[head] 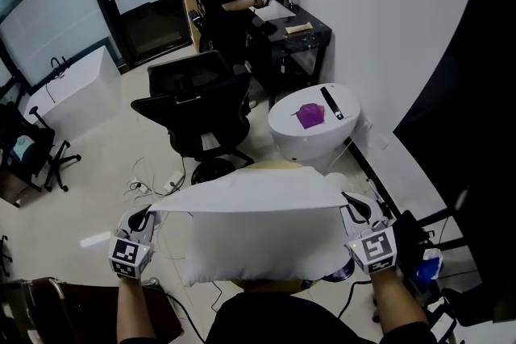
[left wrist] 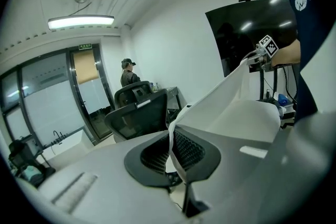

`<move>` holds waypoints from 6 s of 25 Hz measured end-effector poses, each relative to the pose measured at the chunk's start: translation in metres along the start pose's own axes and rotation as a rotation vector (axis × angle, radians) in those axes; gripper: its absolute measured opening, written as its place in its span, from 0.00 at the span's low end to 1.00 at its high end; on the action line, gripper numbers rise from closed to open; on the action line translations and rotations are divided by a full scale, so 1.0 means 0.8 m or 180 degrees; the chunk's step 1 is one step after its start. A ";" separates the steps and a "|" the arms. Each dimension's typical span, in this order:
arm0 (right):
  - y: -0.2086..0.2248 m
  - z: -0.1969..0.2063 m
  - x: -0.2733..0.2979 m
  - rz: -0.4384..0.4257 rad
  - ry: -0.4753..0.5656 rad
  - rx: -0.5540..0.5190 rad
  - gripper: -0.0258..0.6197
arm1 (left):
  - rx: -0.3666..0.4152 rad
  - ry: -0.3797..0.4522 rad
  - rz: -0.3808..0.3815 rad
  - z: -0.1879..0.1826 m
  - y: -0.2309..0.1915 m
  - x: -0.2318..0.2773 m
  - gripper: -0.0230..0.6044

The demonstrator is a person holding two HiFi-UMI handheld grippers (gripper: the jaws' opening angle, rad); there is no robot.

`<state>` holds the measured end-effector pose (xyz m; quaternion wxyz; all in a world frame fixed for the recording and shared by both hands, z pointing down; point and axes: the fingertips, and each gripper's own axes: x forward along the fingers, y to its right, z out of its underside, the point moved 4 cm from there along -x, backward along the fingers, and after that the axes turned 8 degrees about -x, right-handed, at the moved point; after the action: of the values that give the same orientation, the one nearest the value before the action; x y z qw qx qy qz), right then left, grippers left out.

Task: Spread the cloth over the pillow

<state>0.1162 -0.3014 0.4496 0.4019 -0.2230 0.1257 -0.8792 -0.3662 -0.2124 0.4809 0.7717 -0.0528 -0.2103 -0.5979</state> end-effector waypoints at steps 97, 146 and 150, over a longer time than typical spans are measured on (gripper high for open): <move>0.227 0.154 0.059 0.0922 -0.1040 0.0093 0.06 | 0.0249 0.0034 0.0021 -0.097 -0.049 0.116 0.04; 0.189 0.065 -0.075 0.1260 -0.0506 -0.0184 0.06 | 0.0254 0.0122 -0.0235 -0.074 -0.037 0.008 0.04; 0.213 0.024 -0.082 0.1357 -0.0333 -0.0280 0.06 | 0.0423 0.0177 -0.0288 -0.115 -0.041 -0.004 0.04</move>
<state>0.2743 -0.3618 0.3789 0.5745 -0.2540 0.1871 -0.7553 -0.3737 -0.2494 0.3906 0.7512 0.0247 -0.2302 -0.6182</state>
